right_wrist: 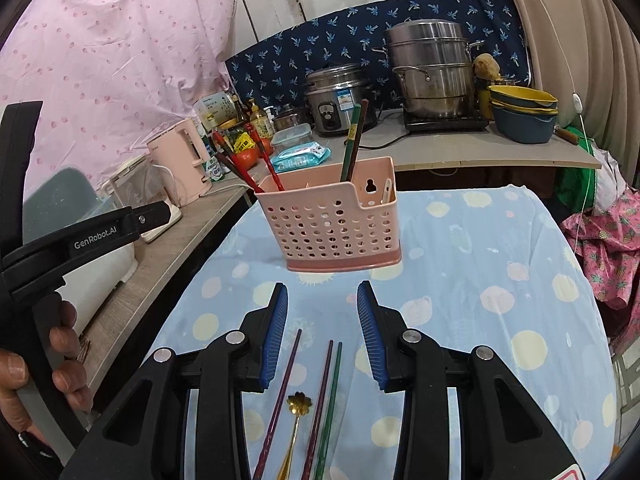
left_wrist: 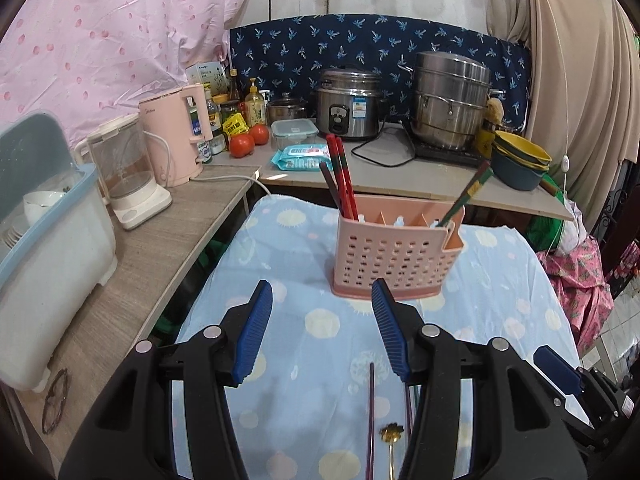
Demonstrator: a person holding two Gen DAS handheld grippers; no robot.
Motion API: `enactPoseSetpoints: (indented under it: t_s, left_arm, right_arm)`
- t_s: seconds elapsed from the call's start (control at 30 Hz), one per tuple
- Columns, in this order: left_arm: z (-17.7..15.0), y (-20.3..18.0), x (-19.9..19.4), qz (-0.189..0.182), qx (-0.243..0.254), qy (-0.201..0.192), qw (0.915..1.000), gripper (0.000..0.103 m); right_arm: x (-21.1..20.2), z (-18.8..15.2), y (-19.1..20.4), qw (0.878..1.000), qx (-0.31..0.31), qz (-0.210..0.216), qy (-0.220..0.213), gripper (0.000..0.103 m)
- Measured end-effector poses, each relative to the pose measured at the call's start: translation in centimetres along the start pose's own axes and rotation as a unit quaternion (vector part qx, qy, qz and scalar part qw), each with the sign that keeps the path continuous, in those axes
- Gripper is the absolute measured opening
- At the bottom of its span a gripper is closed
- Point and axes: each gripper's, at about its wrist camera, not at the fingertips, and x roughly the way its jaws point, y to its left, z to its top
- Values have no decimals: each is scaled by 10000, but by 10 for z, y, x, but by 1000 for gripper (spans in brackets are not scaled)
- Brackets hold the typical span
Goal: Organize utensils
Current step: 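Withdraw both open tools back down to the remaining utensils, then grasp the other green chopstick with the right tool while the left tool grasps a dark red chopstick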
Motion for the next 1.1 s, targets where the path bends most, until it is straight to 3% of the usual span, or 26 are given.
enactPoseSetpoints:
  t_s: [0.77,1.1]
  left_arm:
    - [-126,18,22,-15,-74,1243,9922,49]
    - [-171,11,23,-121,45,1652,9862,49]
  right_arm:
    - [2,-127,5,9920,-145,-101,1249,36]
    - [3,-158,0,9874,-102,-158,1569,36]
